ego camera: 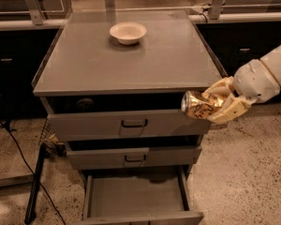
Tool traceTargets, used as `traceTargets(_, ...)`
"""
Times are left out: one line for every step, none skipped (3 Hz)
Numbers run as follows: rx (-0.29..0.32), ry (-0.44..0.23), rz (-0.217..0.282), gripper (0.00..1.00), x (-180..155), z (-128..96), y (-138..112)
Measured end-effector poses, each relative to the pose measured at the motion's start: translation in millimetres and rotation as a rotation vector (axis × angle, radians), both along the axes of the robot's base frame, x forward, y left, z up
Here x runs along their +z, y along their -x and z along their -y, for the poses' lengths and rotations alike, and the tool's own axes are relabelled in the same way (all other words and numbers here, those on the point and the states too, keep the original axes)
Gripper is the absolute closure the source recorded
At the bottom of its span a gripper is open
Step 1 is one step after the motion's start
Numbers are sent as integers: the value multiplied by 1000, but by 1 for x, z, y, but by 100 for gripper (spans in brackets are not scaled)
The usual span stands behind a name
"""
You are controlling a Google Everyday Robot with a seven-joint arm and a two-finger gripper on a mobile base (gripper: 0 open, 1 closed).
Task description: Place orange can into bottom drawer
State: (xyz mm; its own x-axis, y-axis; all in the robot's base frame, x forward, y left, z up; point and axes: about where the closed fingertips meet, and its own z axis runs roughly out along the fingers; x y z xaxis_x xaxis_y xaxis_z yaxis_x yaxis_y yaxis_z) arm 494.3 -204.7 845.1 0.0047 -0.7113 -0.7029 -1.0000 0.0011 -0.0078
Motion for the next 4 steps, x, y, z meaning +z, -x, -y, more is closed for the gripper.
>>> traceTargets(23, 1, 2, 100, -1, -1, 3)
traceTargets(40, 15, 0, 100, -16, -3, 3)
traceTargets(73, 26, 1, 100, -72, -5, 17)
traceTargets(88, 25, 10, 100, -121, -8, 30)
